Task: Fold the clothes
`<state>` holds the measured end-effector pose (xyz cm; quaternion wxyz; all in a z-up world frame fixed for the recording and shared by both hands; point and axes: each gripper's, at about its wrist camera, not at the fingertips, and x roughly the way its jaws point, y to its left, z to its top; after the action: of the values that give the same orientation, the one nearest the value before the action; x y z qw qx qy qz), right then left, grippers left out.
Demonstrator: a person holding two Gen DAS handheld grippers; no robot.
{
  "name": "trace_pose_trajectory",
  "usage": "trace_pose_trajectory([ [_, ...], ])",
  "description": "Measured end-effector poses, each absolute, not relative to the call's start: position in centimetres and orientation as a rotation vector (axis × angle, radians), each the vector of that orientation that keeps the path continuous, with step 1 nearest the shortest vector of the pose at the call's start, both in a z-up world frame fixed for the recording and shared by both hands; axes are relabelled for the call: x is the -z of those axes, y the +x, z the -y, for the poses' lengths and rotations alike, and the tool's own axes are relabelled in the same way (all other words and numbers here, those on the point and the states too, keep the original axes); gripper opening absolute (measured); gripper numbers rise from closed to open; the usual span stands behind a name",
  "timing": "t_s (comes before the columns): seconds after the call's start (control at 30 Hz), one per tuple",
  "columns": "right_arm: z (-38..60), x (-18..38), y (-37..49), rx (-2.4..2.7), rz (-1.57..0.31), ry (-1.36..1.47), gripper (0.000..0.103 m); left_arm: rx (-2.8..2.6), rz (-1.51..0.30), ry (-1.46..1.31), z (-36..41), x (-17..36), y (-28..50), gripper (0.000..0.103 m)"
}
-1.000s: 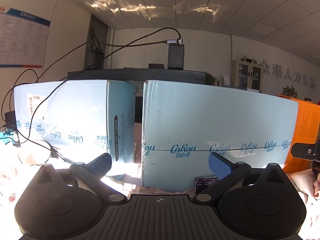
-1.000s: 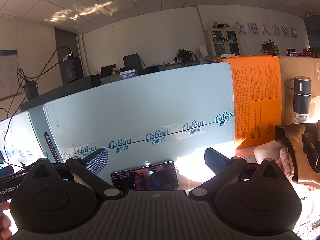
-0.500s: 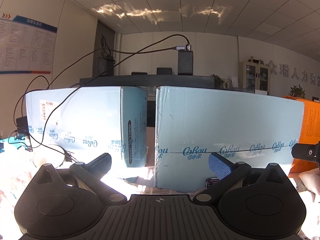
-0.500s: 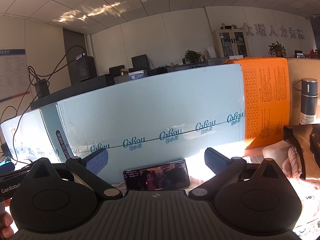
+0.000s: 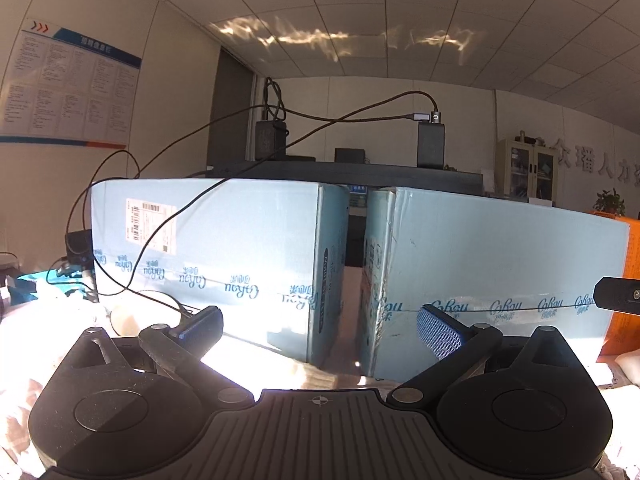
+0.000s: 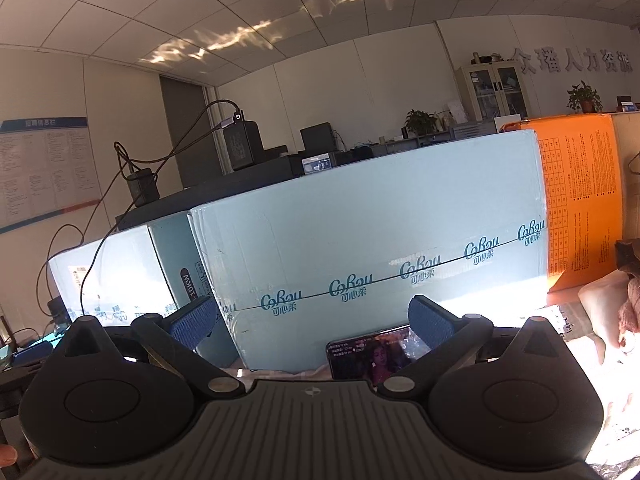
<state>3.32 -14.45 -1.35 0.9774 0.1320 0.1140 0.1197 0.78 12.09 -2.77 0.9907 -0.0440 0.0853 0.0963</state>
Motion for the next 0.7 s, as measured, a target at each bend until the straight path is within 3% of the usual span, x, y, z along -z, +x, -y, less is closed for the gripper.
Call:
trace_pose_trajectory([
  [0.4, 4.6, 2.9, 5.4, -0.534, -0.401, 0.268, 0.103, -0.325, -0.162, -0.387, -27.4, 6.8, -1.1, 0.103],
  [0.7, 0.5, 7.1, 11.0, -0.617, -0.578, 0.36, 0.103, -0.252, -0.337, -0.826, -35.9, 13.5, -1.5, 0.102],
])
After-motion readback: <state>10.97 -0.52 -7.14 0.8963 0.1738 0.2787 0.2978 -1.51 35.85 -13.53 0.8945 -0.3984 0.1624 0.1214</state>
